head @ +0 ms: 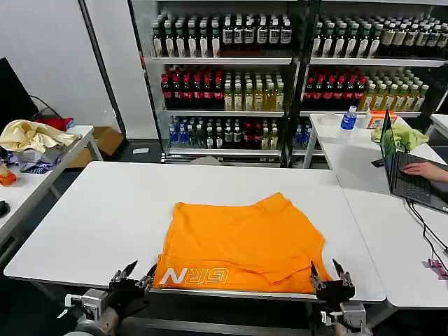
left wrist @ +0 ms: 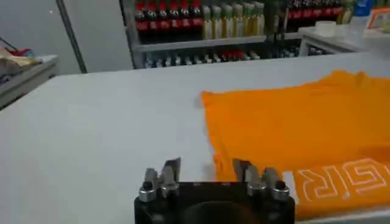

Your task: Fold and organize the clothes.

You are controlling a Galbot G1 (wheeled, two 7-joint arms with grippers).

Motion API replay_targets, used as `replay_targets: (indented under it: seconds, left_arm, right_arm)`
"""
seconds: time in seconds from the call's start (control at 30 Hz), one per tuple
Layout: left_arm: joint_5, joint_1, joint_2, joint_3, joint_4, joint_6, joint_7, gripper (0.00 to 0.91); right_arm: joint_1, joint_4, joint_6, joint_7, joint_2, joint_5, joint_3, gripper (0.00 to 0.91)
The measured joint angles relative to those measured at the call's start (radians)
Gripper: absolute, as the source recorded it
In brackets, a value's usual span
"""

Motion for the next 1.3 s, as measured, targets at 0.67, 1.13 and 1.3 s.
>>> replay_targets:
  seconds: [0.67, 1.13, 1.3]
  left_arm:
    - [-0.119, -0.451, 0.009, 0.205, 0.326, 0.032, -0.065, 0.907]
    - [-0.123, -0.758, -0.048, 0.371, 0.619, 0.015, -0.069, 0.907]
    - [-0.117, -0.828, -0.069, 0.412, 0.693, 0.006, -0.068, 0.907]
  right_arm:
    - [0.578, -0.434, -0.087, 0.055, 0.025, 0.150, -0.207, 0.907]
    - [0.898, -0.803, -0.093, 0.060, 0.100, 0.168, -0.281, 0.907]
    - [0.969, -0.908, -0.091, 0.056, 0.125, 0.180, -0.283, 0.907]
